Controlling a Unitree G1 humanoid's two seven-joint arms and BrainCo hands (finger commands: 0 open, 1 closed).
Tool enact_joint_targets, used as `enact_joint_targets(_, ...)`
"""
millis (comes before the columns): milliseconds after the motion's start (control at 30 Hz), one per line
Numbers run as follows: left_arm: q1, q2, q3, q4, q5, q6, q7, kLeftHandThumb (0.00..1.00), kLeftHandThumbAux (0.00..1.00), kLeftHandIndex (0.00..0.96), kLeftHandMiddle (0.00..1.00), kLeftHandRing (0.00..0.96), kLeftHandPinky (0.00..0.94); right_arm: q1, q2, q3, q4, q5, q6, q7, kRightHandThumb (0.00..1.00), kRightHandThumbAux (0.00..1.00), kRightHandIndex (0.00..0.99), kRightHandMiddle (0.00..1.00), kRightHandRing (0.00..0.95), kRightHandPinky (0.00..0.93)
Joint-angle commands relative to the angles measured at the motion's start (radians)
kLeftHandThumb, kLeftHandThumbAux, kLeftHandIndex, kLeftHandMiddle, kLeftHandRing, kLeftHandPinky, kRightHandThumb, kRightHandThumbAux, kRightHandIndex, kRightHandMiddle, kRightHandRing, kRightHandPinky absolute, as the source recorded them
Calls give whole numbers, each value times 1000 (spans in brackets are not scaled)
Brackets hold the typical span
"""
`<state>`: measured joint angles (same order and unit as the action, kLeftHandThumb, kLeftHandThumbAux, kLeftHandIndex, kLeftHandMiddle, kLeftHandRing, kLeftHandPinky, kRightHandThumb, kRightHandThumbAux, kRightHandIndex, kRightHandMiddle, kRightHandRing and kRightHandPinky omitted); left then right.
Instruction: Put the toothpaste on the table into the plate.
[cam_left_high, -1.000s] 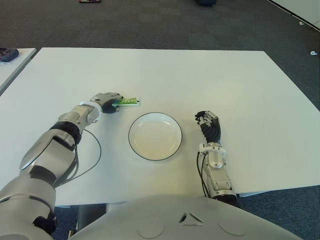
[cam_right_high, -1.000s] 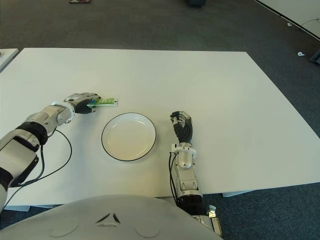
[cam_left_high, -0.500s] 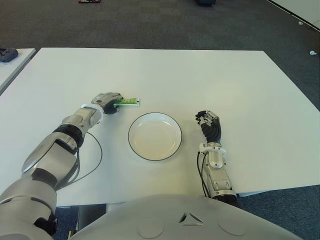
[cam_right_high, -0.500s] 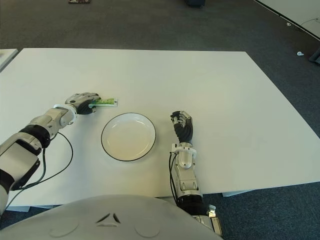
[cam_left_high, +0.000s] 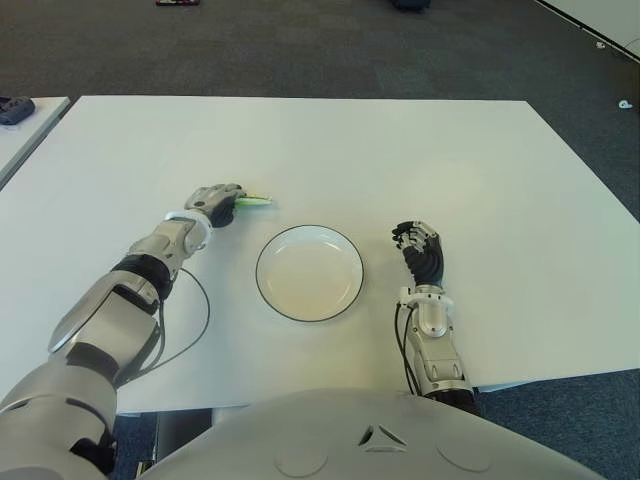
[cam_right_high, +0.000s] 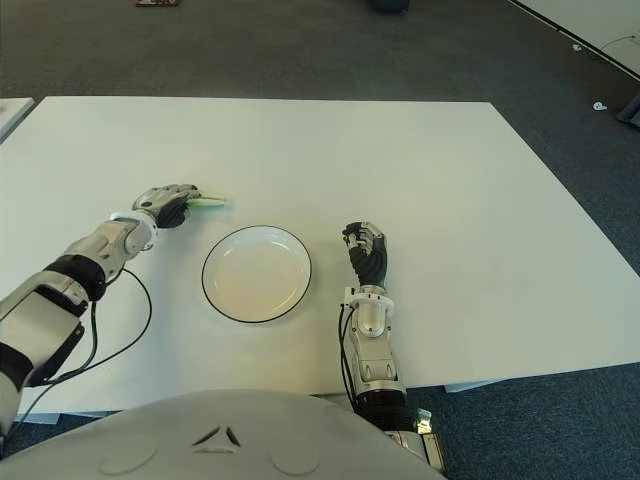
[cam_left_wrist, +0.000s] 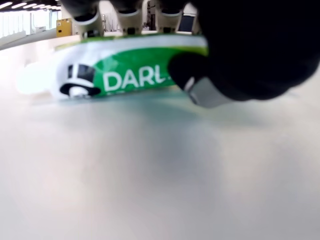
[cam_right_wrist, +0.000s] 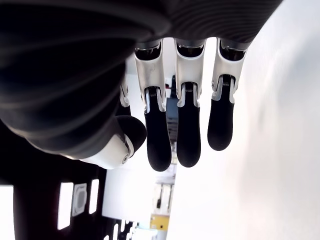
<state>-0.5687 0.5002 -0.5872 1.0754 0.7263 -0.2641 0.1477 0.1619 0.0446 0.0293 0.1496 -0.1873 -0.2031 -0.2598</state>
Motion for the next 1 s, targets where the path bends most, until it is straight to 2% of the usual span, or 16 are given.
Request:
enact_joint_targets(33,56,-33,-6,-8,-8,-10,-42,837,668,403,539,624,638,7,2,-5,-1,10,-3,6,706,731,427,494,469,460)
enact_joint_targets(400,68,-38,10,-8,-30,-26,-27,842,667,415,572,686,684,9,1,-9,-7,5,-2,7,706,731,427,493,468,471)
enact_joint_targets(1000,72,-38,7,1,-25,-34,2,840,669,415,574,708,691,16,3,-10,-23,2,6,6,707,731,427,479,454,459)
